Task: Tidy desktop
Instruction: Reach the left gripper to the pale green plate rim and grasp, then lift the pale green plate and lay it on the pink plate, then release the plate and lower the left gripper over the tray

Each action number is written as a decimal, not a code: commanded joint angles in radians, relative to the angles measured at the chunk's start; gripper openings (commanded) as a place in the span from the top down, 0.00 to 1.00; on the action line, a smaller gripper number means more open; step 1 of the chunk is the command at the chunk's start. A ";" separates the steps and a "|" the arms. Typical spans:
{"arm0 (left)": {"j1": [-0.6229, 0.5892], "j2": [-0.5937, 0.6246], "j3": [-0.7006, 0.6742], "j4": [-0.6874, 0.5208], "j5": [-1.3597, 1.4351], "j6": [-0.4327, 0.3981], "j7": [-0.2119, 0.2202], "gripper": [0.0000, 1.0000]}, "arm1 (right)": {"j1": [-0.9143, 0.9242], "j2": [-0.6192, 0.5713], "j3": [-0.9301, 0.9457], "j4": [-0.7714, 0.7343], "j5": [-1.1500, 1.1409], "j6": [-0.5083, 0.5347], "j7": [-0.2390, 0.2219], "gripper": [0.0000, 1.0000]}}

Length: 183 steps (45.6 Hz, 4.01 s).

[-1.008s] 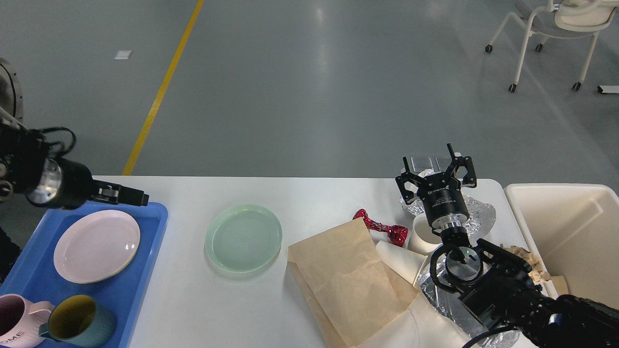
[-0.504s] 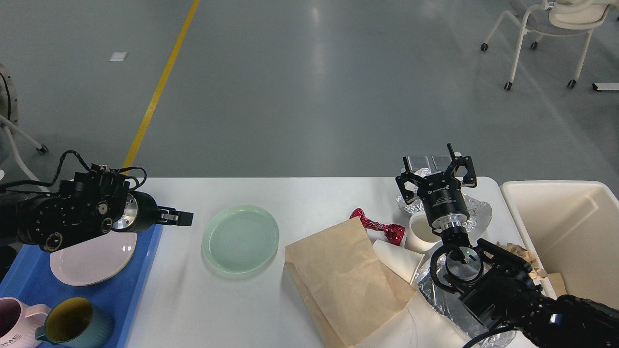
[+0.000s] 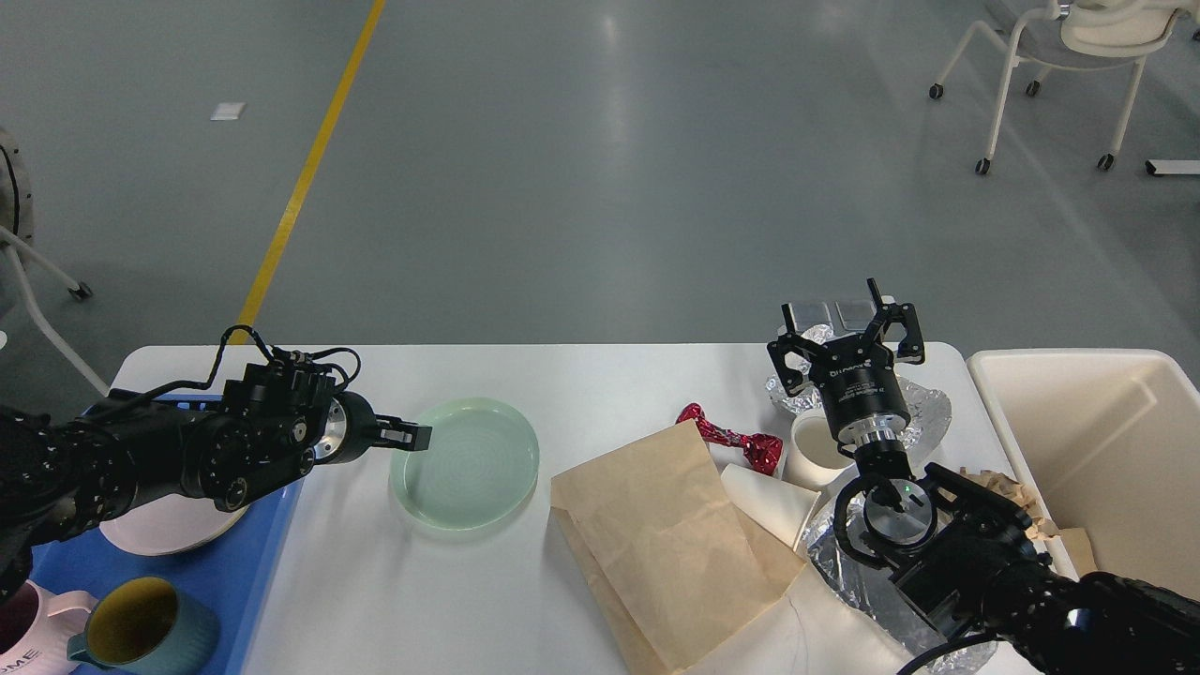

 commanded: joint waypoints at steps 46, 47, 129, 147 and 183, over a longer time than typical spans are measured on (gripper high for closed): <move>0.055 -0.040 0.010 0.014 0.003 -0.002 0.053 0.93 | 0.000 0.000 0.000 0.000 -0.001 0.000 0.001 0.00; 0.055 -0.040 0.010 0.014 0.003 -0.002 0.054 0.94 | 0.000 0.000 0.000 0.000 0.001 0.000 0.001 0.00; -0.051 0.825 -0.389 -0.173 0.317 -0.400 -0.213 1.00 | 0.000 0.000 0.000 -0.001 -0.001 0.000 0.001 0.00; 0.134 0.575 -0.391 0.164 0.271 -0.274 -0.288 1.00 | 0.000 0.000 0.000 -0.001 -0.001 0.000 0.000 0.00; 0.294 0.461 -0.391 0.250 0.230 -0.114 -0.282 0.87 | 0.000 0.000 0.000 -0.001 -0.001 0.000 0.000 0.00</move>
